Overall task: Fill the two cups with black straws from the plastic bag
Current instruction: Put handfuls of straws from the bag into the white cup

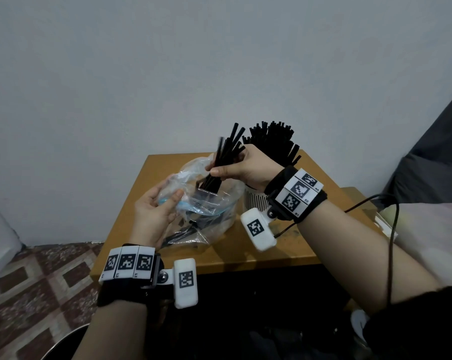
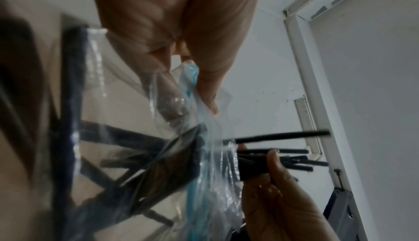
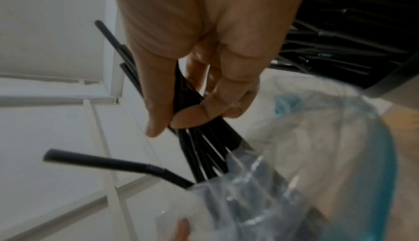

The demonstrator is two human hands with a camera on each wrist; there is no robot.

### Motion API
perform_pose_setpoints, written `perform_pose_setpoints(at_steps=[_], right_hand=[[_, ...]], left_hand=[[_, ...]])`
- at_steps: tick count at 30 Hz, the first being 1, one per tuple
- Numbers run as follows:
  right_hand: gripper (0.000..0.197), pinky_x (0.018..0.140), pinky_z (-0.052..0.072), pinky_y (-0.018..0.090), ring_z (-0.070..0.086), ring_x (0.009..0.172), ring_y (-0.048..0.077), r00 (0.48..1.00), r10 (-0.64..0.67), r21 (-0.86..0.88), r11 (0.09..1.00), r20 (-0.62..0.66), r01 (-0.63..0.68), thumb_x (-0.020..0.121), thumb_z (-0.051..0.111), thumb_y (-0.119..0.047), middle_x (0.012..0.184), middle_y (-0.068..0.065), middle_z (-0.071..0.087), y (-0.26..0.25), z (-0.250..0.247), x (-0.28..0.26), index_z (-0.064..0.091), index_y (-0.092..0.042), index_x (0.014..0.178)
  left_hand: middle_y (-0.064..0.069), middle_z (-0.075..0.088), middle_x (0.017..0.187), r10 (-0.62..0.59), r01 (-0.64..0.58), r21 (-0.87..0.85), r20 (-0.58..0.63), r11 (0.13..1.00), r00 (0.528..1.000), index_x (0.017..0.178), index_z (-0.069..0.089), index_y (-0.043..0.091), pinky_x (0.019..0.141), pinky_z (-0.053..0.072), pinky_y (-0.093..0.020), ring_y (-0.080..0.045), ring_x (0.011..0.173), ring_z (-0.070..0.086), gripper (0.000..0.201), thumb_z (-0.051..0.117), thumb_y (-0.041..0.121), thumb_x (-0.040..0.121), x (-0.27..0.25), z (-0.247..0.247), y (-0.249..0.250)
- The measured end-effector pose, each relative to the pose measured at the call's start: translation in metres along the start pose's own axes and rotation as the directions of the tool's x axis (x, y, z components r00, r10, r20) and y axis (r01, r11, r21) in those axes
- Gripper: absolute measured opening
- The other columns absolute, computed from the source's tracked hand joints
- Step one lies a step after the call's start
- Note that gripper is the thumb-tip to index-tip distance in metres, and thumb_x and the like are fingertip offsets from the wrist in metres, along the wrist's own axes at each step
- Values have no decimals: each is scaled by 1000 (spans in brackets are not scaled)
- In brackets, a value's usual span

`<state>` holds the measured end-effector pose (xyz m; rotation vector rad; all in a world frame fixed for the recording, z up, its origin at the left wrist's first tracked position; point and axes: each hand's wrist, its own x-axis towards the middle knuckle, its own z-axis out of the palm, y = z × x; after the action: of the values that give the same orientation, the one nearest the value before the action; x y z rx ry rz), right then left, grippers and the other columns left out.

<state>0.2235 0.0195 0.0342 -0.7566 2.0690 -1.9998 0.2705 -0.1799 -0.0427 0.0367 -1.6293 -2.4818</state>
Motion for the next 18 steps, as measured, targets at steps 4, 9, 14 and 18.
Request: perform_pose_setpoints(at_steps=[4, 9, 14, 18], right_hand=[[16, 67, 51, 27, 65, 82, 23, 996, -70, -28, 997, -50, 69, 74, 72, 7, 83, 10, 69, 4, 1, 1, 67, -6, 82], [15, 57, 49, 22, 65, 76, 18, 958, -100, -77, 994, -269, 82, 79, 72, -3, 83, 4, 69, 5, 3, 1, 68, -11, 91], [8, 79, 52, 19, 65, 86, 11, 889, -320, -527, 843, -327, 109, 84, 68, -14, 90, -3, 69, -6, 11, -6, 69, -17, 92], [7, 76, 50, 14, 64, 85, 8, 873, -325, -548, 833, -364, 82, 86, 66, -18, 89, -6, 67, -10, 13, -7, 68, -16, 93]], left_hand=[[-14, 69, 114, 3, -3, -13, -1, 1000, 1000, 122, 61, 17, 71, 61, -33, -26, 93, 71, 55, 70, 16, 68, -1, 1, -1], [-14, 69, 114, -12, 12, -22, 7, 1000, 1000, 123, 61, 17, 73, 61, -35, -26, 96, 71, 56, 70, 16, 68, -3, 2, 1], [-16, 69, 112, -8, 8, -30, 2, 1000, 1000, 126, 59, 14, 68, 61, -33, -21, 80, 73, 59, 69, 16, 68, -4, 3, 2], [-16, 69, 113, -10, 10, -33, 3, 999, 1000, 127, 59, 13, 63, 61, -30, -20, 78, 73, 60, 70, 15, 68, -3, 3, 1]])
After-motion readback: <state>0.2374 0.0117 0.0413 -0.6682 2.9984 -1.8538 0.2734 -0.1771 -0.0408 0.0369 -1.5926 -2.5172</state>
